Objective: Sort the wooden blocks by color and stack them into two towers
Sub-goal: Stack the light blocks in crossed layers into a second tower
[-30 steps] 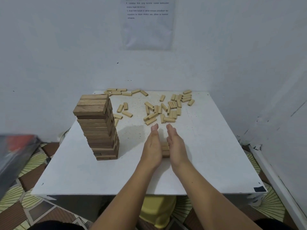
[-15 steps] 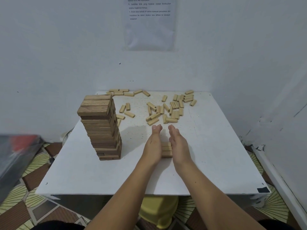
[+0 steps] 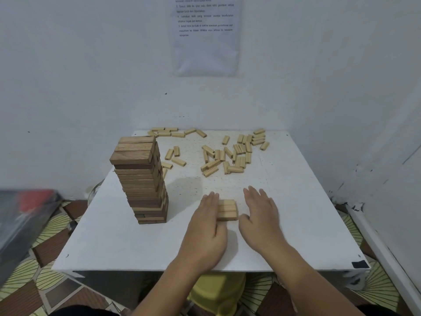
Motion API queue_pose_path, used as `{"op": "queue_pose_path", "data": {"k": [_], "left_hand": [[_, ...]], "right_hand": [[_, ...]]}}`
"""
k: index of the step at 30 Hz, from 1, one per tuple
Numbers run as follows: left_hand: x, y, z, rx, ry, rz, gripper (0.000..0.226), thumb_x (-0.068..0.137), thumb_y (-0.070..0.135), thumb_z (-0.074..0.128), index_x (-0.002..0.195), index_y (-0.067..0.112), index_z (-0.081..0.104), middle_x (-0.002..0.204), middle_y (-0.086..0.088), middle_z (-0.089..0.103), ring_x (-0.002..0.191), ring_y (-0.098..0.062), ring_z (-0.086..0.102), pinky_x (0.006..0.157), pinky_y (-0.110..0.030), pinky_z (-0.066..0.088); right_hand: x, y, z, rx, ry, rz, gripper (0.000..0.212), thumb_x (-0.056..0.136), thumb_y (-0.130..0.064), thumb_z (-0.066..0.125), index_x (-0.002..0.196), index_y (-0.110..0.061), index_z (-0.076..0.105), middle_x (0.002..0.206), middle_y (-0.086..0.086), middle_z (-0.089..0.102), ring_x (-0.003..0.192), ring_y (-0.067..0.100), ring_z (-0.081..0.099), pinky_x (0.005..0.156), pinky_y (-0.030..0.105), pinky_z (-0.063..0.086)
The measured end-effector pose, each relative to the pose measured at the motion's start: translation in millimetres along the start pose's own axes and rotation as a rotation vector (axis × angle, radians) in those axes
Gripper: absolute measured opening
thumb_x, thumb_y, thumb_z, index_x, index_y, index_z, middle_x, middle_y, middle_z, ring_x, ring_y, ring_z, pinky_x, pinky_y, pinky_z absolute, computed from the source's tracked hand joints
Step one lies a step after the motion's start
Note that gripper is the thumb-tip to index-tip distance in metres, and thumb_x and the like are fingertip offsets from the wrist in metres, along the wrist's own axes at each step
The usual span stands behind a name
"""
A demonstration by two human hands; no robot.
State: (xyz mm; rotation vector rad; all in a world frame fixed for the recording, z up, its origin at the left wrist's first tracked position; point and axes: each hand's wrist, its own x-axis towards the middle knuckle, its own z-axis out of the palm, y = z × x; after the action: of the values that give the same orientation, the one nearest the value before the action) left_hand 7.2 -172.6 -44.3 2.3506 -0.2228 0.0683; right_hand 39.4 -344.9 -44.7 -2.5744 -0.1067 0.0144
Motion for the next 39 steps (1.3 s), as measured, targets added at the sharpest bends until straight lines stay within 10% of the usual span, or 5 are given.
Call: {"op": "queue_pose_path", "data": {"k": [8,39], "left_hand": [[-3,1,-3,0.275,-0.093,-0.076,0.077,0.093,0.042,0.014,0.165,0.018,-0.001,0.173,0.001,-0.007,0.158,-0.010,-0.010,0.128,-0.028,-0.005],[-2,-1,11,0.333,-0.056,-0.098,0.073,0.098,0.046,0.002,0.166,0.018,0.008,0.173,0.004,0.007,0.158,-0.006,-0.001,0.129,-0.029,-0.001]], "right_hand": [[-18,9,8,-0.386,-0.091,-0.074,0.085,0.086,-0.059,-0.008,0.163,-0.025,-0.005,0.171,-0.003,-0.012,0.157,0.025,-0.016,0.127,0.051,-0.004],[-17,6,12,-0.374,-0.088,-0.151,0.070,0.101,-0.041,0.019,0.164,-0.017,-0.002,0.172,0.000,0.000,0.158,0.019,-0.004,0.128,0.042,-0.002]]}}
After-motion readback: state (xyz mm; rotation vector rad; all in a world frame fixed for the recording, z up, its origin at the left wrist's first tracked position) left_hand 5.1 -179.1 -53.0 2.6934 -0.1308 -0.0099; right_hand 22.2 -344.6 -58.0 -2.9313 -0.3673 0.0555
